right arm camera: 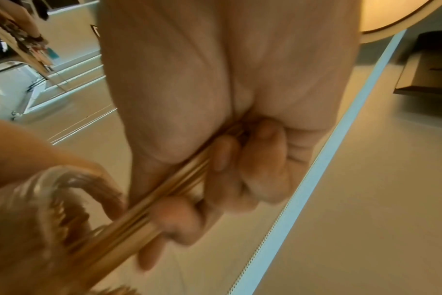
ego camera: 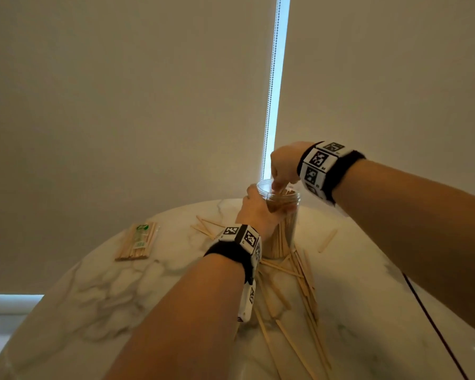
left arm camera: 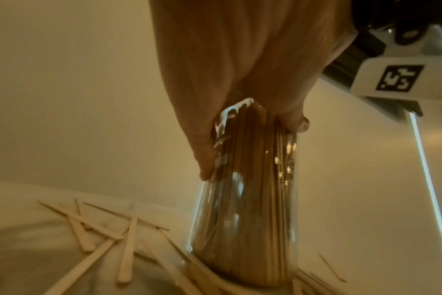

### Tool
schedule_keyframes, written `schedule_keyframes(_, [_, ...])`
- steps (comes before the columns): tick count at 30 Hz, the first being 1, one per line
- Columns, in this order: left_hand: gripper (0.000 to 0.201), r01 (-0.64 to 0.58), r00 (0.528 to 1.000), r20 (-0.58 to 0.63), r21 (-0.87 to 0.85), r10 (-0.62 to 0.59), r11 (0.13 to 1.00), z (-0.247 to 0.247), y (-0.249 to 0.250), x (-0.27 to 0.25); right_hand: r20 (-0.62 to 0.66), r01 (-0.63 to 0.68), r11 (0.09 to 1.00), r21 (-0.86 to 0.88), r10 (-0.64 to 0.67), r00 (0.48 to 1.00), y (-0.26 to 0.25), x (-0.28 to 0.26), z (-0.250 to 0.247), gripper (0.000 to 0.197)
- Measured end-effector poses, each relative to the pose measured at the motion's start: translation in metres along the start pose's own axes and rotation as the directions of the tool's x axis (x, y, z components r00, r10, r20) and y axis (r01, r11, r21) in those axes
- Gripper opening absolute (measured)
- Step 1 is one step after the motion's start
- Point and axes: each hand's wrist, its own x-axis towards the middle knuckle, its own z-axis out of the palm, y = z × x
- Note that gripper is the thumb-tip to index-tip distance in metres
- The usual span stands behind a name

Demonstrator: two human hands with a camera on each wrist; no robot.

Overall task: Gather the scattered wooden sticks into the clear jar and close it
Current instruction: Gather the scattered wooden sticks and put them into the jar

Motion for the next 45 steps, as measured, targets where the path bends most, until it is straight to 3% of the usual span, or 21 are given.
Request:
schedule_keyframes(2, [0.11,0.008,1.0,-0.004,0.005,-0.008,1.0,0.001,0.0,0.002,0.081,0.006,0.999,-0.039,-0.003,0.997,-0.004,0.003,-0.001,0.041])
schedule_keyframes(6, [0.105,0.012,1.0,-0.03,0.027,-0.011,1.0,0.003,0.0,0.0,0.01,0.043,0.997,-0.066,-0.042,0.999,-0.018,0.011,0.01,0.028])
schedule_keyframes(9, [0.099,0.017,0.999,-0.039,0.052,-0.015,0.998,0.004,0.001,-0.002,0.09,0.081,0.996,-0.045,-0.077,0.993,-0.023,0.013,0.009,0.021])
schedule_keyframes(15, [0.104,0.028,0.999,-0.031,0.047,-0.026,0.998,0.005,0.001,-0.001,0.061,0.08,0.996,0.025,-0.081,0.995,-0.014,0.01,0.018,0.029])
schedule_keyframes(20, [0.102,0.02,0.999,-0.044,0.052,-0.018,0.998,0.005,-0.001,-0.002,0.078,-0.041,0.927,0.374,0.012,0.997,-0.007,0.004,0.017,0.037])
schedule_keyframes(24, [0.102,0.001,0.998,-0.056,0.069,0.002,0.998,0.005,0.0,-0.004,0.153,-0.057,0.831,0.553,-0.033,0.988,0.01,-0.011,0.005,0.022])
schedule_keyframes(26, [0.101,0.0,0.999,-0.05,0.069,0.004,0.998,0.004,-0.001,-0.005,0.119,-0.023,0.832,0.555,-0.052,0.992,0.013,-0.016,0.009,0.014])
schedule_keyframes(30, [0.101,0.001,0.999,-0.044,0.04,0.0,0.999,0.005,-0.002,-0.004,-0.084,-0.011,0.761,0.649,0.086,0.993,0.013,-0.011,0.025,0.008])
schedule_keyframes(33, [0.102,0.006,1.0,-0.031,0.049,-0.004,0.999,0.004,-0.001,-0.004,-0.14,0.01,0.893,0.449,0.059,0.988,0.005,-0.007,0.036,0.008])
schedule_keyframes(36, [0.1,0.014,1.0,-0.021,0.05,-0.013,0.999,0.002,0.0,-0.004,-0.047,-0.003,0.925,0.381,0.022,0.999,0.001,-0.007,0.037,0.034])
schedule_keyframes(38, [0.101,0.026,1.0,-0.011,0.029,-0.026,0.999,0.002,-0.001,-0.003,-0.056,0.002,0.886,0.464,0.028,0.998,0.005,-0.01,0.032,0.041])
schedule_keyframes(42, [0.109,0.053,0.998,0.019,0.022,-0.053,0.998,-0.006,0.01,-0.007,-0.22,0.034,0.729,0.684,0.161,0.962,0.012,-0.032,0.028,0.029])
schedule_keyframes(45, [0.13,0.185,0.973,0.11,0.142,-0.201,0.972,-0.021,0.02,-0.025,-0.221,0.007,0.709,0.705,0.21,0.952,0.011,-0.068,0.036,0.029])
